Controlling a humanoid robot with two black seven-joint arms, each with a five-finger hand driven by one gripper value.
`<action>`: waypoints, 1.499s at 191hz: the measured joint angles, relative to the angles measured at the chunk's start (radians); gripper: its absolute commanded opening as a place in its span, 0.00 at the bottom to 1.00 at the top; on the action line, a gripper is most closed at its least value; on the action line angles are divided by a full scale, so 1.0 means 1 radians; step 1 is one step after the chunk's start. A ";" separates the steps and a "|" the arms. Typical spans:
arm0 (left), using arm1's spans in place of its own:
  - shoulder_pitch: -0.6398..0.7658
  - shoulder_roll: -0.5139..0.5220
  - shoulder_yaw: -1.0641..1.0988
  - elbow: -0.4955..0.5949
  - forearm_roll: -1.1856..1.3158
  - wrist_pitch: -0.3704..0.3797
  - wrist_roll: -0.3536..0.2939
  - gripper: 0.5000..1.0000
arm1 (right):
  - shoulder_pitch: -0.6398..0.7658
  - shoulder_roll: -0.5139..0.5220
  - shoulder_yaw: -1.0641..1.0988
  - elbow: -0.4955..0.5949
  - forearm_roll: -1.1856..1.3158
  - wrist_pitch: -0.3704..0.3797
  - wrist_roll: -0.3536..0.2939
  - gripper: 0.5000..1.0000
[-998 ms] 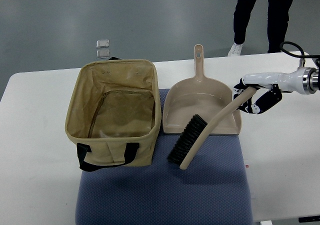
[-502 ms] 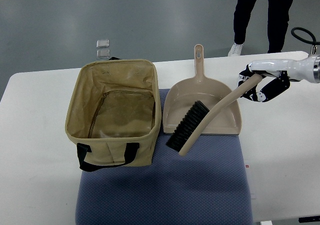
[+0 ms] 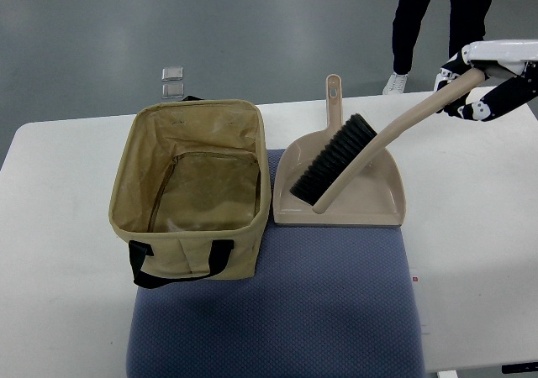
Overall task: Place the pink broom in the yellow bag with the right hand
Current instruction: 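Carry the brush over the beige bag and lower it inside, then open the right hand to release the brush into the bag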
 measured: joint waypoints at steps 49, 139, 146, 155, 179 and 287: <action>0.000 0.000 0.000 -0.001 0.002 -0.001 0.000 1.00 | 0.081 0.042 0.001 -0.016 0.040 -0.006 -0.031 0.00; 0.000 0.000 -0.002 -0.001 0.000 -0.002 0.000 1.00 | 0.157 0.513 -0.015 -0.337 0.027 -0.044 -0.084 0.00; 0.000 0.000 -0.002 -0.001 0.000 -0.002 0.000 1.00 | 0.158 0.548 -0.016 -0.365 0.025 -0.044 -0.084 0.00; 0.000 0.000 -0.002 -0.001 0.000 -0.002 0.000 1.00 | 0.160 0.592 -0.022 -0.398 0.023 -0.044 -0.085 0.00; 0.000 0.000 -0.002 -0.001 0.000 -0.002 0.000 1.00 | 0.161 0.683 -0.048 -0.453 0.008 -0.044 -0.092 0.00; 0.000 0.000 0.000 0.002 -0.001 -0.003 0.000 1.00 | 0.132 0.891 -0.117 -0.611 -0.086 -0.046 -0.088 0.83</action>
